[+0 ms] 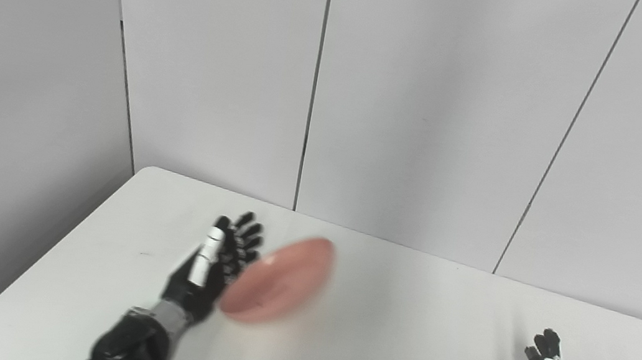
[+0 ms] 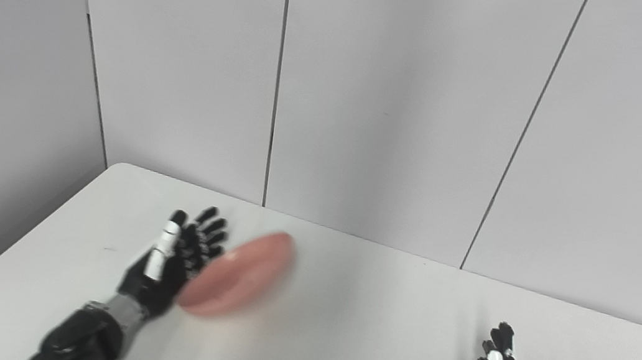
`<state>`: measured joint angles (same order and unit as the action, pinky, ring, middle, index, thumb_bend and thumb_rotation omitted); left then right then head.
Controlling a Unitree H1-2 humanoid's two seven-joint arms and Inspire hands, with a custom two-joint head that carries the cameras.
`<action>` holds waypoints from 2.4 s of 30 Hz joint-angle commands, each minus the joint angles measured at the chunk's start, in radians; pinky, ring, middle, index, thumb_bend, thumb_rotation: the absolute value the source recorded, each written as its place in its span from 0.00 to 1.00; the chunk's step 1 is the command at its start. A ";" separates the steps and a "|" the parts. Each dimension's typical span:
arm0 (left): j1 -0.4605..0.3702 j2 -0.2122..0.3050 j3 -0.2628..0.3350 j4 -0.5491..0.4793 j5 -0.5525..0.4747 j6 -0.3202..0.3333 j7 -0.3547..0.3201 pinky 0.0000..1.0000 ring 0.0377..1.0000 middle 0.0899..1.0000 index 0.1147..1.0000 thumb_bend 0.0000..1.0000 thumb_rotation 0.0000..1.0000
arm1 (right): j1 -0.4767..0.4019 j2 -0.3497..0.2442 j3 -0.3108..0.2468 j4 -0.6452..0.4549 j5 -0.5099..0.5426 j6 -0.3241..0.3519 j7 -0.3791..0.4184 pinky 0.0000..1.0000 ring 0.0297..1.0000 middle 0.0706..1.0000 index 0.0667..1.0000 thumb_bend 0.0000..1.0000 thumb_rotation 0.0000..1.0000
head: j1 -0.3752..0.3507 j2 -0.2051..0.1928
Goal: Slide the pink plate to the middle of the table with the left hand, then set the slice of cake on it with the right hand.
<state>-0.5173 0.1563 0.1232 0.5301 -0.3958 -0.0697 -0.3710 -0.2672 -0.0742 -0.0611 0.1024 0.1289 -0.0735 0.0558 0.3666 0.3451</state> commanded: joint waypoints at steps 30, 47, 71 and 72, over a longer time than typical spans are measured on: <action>0.080 -0.058 -0.028 -0.287 0.086 0.033 0.094 1.00 1.00 1.00 1.00 0.79 1.00 | -0.043 0.021 -0.007 0.055 -0.010 -0.109 -0.018 1.00 1.00 1.00 1.00 0.58 0.82 | -0.128 0.074; 0.125 -0.054 -0.060 -0.361 0.072 0.079 0.066 1.00 1.00 1.00 1.00 0.78 1.00 | -0.053 0.044 0.007 0.070 -0.037 -0.114 -0.029 1.00 0.97 0.98 1.00 0.67 0.82 | -0.279 0.129; 0.117 -0.055 -0.035 -0.237 0.074 0.036 0.050 1.00 1.00 1.00 1.00 0.77 1.00 | -0.074 0.056 0.031 0.090 -0.063 -0.106 -0.032 1.00 0.99 1.00 1.00 0.65 0.81 | -0.396 0.154; 0.117 -0.057 -0.034 -0.234 0.075 0.033 0.052 1.00 1.00 1.00 1.00 0.76 1.00 | -0.075 0.055 0.033 0.090 -0.067 -0.102 -0.034 1.00 0.99 1.00 1.00 0.66 0.82 | -0.395 0.156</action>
<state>-0.3809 0.0973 0.0829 0.2957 -0.3201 -0.0145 -0.3263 -0.3084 -0.0216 -0.0307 0.2075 0.0661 -0.1459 0.0227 -0.0307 0.4985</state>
